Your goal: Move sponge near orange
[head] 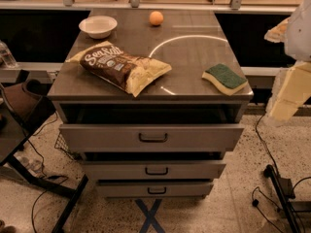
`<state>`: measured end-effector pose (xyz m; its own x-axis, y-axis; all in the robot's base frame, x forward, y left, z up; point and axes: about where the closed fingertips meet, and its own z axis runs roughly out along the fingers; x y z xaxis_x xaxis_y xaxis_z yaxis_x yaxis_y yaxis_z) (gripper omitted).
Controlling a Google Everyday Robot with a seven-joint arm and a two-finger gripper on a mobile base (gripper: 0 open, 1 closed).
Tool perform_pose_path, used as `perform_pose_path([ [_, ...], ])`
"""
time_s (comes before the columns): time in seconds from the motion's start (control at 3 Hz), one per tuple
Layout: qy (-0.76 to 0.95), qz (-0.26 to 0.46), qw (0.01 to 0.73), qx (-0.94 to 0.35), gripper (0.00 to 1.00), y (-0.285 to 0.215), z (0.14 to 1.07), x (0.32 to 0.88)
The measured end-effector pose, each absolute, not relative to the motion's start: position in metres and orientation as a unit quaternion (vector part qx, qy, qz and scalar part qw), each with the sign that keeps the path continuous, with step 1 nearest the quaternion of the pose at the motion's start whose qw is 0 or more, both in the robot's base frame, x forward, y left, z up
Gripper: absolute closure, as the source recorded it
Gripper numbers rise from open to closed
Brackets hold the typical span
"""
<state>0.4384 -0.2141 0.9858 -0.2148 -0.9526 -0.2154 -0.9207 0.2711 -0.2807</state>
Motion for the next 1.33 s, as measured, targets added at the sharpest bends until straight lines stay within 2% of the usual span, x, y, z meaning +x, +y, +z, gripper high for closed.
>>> perform_pose_path([
  [0.67,0.784,-0.029,0.192,-0.59,0.0,-0.215,0.987,0.445],
  [1.0,0.804,0.022,0.258,-0.535,0.0,-0.23,0.986,0.479],
  [1.33,0.823,0.131,0.35,-0.429,0.0,-0.244,0.973,0.548],
])
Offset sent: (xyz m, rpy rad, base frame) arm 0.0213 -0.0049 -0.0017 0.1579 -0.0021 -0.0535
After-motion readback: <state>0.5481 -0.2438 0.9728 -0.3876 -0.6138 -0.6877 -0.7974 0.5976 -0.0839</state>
